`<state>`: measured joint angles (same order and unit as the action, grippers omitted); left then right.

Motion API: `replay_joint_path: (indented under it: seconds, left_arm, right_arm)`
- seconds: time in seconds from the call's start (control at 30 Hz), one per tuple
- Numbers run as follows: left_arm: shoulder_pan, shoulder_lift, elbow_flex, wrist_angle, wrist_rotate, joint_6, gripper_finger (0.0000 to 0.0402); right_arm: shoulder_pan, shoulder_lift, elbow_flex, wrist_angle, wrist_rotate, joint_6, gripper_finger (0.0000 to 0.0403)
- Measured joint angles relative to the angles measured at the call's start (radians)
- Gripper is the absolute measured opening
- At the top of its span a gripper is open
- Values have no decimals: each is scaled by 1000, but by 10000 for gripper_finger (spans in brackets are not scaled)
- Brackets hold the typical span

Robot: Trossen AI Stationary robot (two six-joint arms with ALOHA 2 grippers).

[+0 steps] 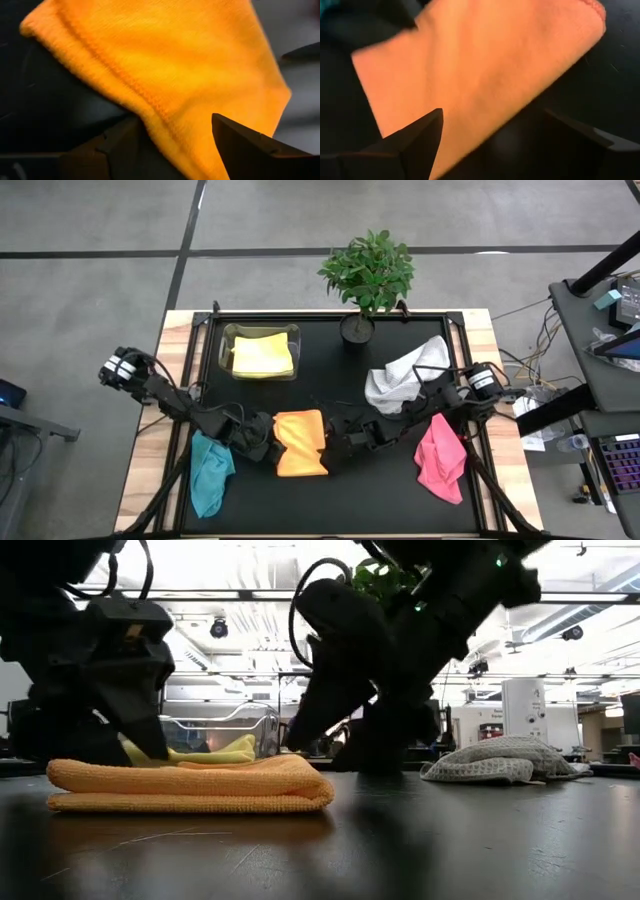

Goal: Fold microfiber towels
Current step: Put the orange towel into the transparent bin

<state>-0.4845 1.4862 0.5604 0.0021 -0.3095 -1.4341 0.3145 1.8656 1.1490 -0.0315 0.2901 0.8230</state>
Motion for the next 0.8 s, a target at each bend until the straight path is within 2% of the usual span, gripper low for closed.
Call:
replay_joint_path:
  seconds: [0.23, 0.43, 0.6, 0.8]
  left_arm:
    - [0, 66, 1, 106, -52, 1, 237]
    - [0, 107, 2, 130, -63, 1, 237]
    - [0, 134, 1, 162, -75, 8, 237]
    - [0, 169, 4, 206, -103, 13, 231]
  right_arm:
    - [-46, 0, -114, 227, 0, 63, 322]
    - [-53, 0, -157, 259, 2, 109, 318]
    - [-44, 29, -128, 262, 6, 108, 309]
    - [-40, 122, -18, 271, -17, 45, 299]
